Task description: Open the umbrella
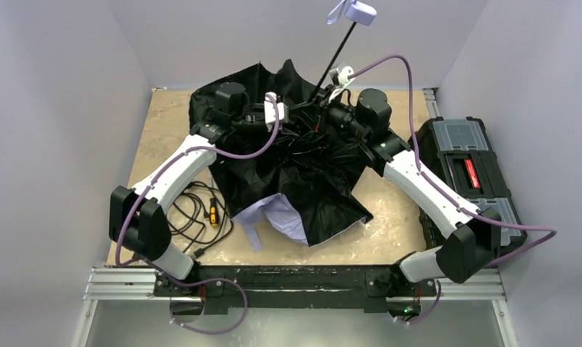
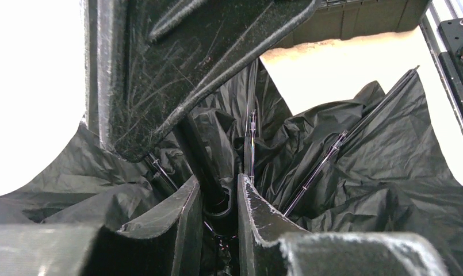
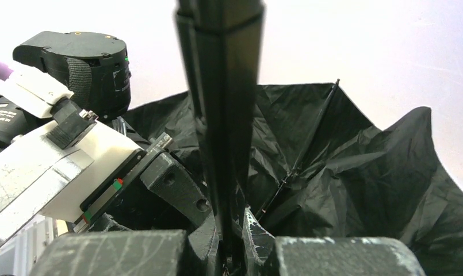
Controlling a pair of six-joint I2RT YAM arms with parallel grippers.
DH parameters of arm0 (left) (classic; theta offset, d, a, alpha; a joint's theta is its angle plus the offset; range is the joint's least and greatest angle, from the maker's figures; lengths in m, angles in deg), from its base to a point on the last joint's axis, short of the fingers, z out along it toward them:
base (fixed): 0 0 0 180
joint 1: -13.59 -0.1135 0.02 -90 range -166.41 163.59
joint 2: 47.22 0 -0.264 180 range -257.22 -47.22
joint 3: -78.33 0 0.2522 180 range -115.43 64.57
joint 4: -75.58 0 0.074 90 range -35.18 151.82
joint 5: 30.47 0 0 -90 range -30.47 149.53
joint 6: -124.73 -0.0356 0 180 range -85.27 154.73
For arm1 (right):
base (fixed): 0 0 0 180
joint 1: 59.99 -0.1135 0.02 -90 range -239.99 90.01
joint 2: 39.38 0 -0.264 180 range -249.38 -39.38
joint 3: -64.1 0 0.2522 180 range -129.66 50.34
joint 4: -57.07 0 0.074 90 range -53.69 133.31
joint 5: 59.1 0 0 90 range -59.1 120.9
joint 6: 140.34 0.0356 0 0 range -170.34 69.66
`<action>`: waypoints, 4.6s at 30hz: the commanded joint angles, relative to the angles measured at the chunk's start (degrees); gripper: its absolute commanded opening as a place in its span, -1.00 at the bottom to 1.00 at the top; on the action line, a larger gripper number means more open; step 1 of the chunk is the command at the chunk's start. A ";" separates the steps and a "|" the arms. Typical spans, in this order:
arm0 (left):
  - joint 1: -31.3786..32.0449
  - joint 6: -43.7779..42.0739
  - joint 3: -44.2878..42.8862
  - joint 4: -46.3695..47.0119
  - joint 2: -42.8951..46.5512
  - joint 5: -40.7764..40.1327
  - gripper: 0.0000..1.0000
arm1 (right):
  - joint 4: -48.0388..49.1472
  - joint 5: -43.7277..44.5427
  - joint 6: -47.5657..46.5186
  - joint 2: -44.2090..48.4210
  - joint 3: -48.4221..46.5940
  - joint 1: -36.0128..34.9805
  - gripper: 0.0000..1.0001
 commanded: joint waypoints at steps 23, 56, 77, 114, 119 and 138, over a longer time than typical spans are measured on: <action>-8.03 -5.60 -0.98 -14.23 -5.59 -18.93 -0.39 | 19.95 -5.74 3.62 8.22 -7.73 0.53 -1.00; 1.34 5.21 -3.83 -12.88 10.26 -18.82 -0.04 | 20.41 -7.61 -1.99 3.51 -0.71 -2.99 -1.00; -1.01 -4.13 -5.79 -5.02 13.16 -16.44 -1.00 | 21.52 -12.87 0.35 7.89 4.01 -3.33 0.08; -4.10 -84.44 -19.39 -19.00 12.69 -21.78 -1.00 | -24.82 -18.07 4.70 2.20 -14.04 -5.80 0.98; -4.08 -87.28 -17.88 -18.38 13.08 -21.93 -1.00 | -25.75 -19.52 4.44 -1.62 -13.58 -7.08 0.79; -10.69 -92.82 -10.40 -8.11 12.25 -28.26 -1.00 | -62.09 -21.16 -23.34 -0.51 -8.70 -7.69 -0.22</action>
